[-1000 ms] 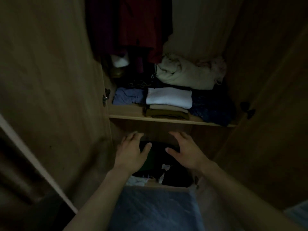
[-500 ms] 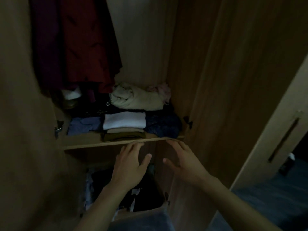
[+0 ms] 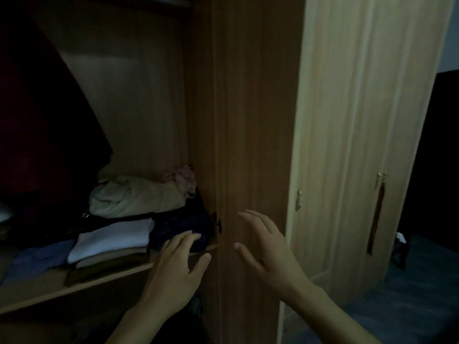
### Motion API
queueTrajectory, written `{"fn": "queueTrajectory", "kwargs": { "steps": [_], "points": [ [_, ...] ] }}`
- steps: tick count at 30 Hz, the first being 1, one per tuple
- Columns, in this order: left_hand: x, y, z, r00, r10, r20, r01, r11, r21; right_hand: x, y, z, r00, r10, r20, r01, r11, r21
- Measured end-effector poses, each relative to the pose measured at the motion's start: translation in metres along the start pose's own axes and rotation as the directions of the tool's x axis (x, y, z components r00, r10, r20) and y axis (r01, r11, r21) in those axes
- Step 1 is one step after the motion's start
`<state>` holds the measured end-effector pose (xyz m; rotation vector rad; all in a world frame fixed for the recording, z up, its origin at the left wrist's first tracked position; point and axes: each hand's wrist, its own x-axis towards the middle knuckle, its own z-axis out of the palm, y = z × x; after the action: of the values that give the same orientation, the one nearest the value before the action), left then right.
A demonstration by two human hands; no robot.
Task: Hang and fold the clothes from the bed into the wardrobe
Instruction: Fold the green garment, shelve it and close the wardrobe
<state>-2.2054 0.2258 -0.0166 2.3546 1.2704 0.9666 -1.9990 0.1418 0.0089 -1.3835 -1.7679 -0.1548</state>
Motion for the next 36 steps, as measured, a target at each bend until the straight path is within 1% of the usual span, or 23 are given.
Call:
{"fn": "queueTrajectory", "kwargs": {
  "steps": [6, 8, 10, 12, 15, 17, 19, 20, 25, 27, 29, 33, 36],
  "points": [
    [0.02, 0.055, 0.025, 0.998, 0.054, -0.034, -0.054, 0.999, 0.009, 0.011, 0.037, -0.064, 0.977, -0.072, -0.201, 0.071, 0.997, -0.012],
    [0.027, 0.07, 0.027, 0.996, 0.08, -0.049, -0.079, 0.997, 0.023, 0.019, 0.047, -0.078, 0.967, -0.075, -0.242, 0.069, 0.997, -0.034],
    [0.034, 0.084, 0.028, 0.992, 0.108, -0.067, -0.105, 0.993, 0.044, 0.029, 0.058, -0.087, 0.974, -0.033, -0.224, 0.025, 0.999, -0.039],
    [0.04, 0.096, 0.027, 0.988, 0.134, -0.072, -0.128, 0.989, 0.075, 0.04, 0.068, -0.088, 0.987, 0.038, -0.158, -0.04, 0.999, -0.01],
    [0.044, 0.106, 0.024, 0.985, 0.147, -0.089, -0.137, 0.985, 0.107, 0.049, 0.076, -0.079, 0.996, 0.087, -0.031, -0.081, 0.984, 0.162],
    [0.044, 0.108, 0.022, 0.986, 0.139, -0.093, -0.127, 0.984, 0.122, 0.05, 0.08, -0.073, 0.997, 0.072, -0.04, -0.065, 0.986, 0.152],
    [0.043, 0.108, 0.023, 0.988, 0.127, -0.088, -0.115, 0.985, 0.13, 0.051, 0.081, -0.068, 0.996, 0.037, -0.086, -0.027, 0.993, 0.117],
    [0.042, 0.109, 0.024, 0.989, 0.123, -0.084, -0.111, 0.985, 0.135, 0.051, 0.082, -0.066, 0.994, 0.024, -0.105, -0.011, 0.992, 0.128],
    [0.037, 0.106, 0.034, 0.992, 0.109, -0.057, -0.1, 0.986, 0.136, 0.058, 0.083, -0.055, 0.982, 0.036, -0.186, 0.016, 0.963, 0.267],
    [0.035, 0.1, 0.035, 0.994, 0.097, -0.053, -0.089, 0.985, 0.149, 0.062, 0.081, -0.047, 0.984, 0.023, -0.175, 0.04, 0.936, 0.348],
    [0.033, 0.093, 0.034, 0.995, 0.082, -0.055, -0.072, 0.985, 0.156, 0.067, 0.077, -0.039, 0.988, -0.002, -0.157, 0.064, 0.918, 0.391],
    [0.037, 0.077, 0.025, 0.995, 0.054, -0.081, -0.04, 0.985, 0.165, 0.077, 0.061, -0.017, 0.985, -0.115, -0.13, 0.157, 0.907, 0.39],
    [0.037, 0.064, 0.017, 0.995, 0.057, -0.086, -0.044, 0.988, 0.146, 0.086, 0.046, 0.001, 0.973, -0.197, -0.119, 0.228, 0.895, 0.382]
  ]
}}
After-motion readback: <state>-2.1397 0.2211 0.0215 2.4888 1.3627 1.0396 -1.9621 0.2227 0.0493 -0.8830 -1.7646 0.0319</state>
